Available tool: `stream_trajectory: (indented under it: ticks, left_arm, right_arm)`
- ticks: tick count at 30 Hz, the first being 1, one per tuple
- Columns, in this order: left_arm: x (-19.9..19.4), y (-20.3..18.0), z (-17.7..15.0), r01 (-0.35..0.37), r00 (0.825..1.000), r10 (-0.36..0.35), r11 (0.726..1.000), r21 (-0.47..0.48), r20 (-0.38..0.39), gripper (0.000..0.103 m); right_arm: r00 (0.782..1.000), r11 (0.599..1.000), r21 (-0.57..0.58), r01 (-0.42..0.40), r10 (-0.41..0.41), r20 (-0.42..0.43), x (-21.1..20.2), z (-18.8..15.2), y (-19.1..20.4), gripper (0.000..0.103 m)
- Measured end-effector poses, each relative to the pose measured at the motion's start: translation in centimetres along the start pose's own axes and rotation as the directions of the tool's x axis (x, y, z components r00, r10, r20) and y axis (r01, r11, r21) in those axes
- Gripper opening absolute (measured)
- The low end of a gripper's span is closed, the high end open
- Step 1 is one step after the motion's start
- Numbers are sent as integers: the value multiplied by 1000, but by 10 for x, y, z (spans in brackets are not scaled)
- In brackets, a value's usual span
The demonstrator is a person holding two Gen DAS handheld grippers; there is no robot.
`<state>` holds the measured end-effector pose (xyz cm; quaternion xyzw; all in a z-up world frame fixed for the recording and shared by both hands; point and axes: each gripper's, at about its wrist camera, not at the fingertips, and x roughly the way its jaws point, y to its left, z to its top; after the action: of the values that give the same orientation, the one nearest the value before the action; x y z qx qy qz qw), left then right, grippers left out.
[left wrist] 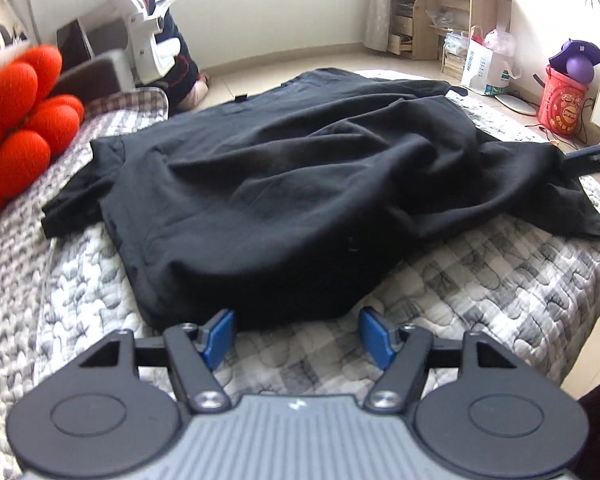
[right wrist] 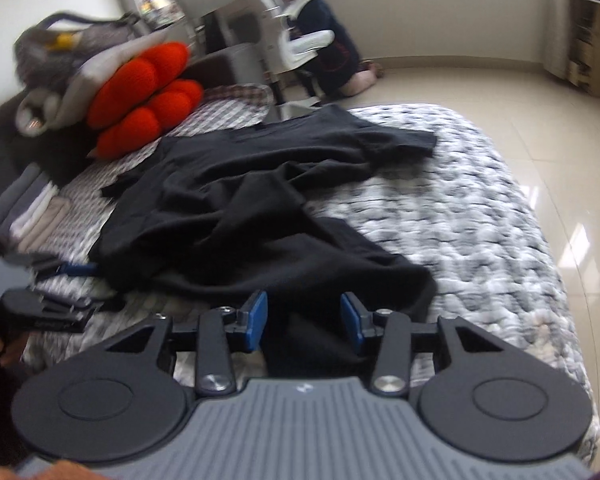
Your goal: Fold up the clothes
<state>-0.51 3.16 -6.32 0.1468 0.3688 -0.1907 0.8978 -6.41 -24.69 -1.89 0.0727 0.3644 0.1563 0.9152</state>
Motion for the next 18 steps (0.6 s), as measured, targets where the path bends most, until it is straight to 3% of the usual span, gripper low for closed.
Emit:
stream_trajectory:
  ticks: [4, 10, 12, 16, 18]
  left_arm:
    - [1, -12, 0, -45, 998, 44, 999, 20, 46, 69]
    - [6, -28, 3, -112, 988, 103, 991, 77, 114, 68]
    - [9, -32, 4, -146, 982, 135, 986, 80, 131, 58]
    - [11, -34, 6, -199, 971, 187, 977, 75, 147, 23]
    - [8, -34, 8, -217, 965, 205, 974, 66, 162, 15]
  right_arm:
    - [997, 991, -124, -53, 45, -65, 11, -6, 23, 45]
    - [990, 983, -183, -18, -8, -140, 37, -12, 34, 46]
    - [990, 981, -195, -1, -27, -138, 42, -12, 34, 46]
    - [991, 970, -237, 51, -78, -107, 47, -15, 36, 39]
    - [990, 963, -255, 90, -115, -86, 49, -16, 38, 23]
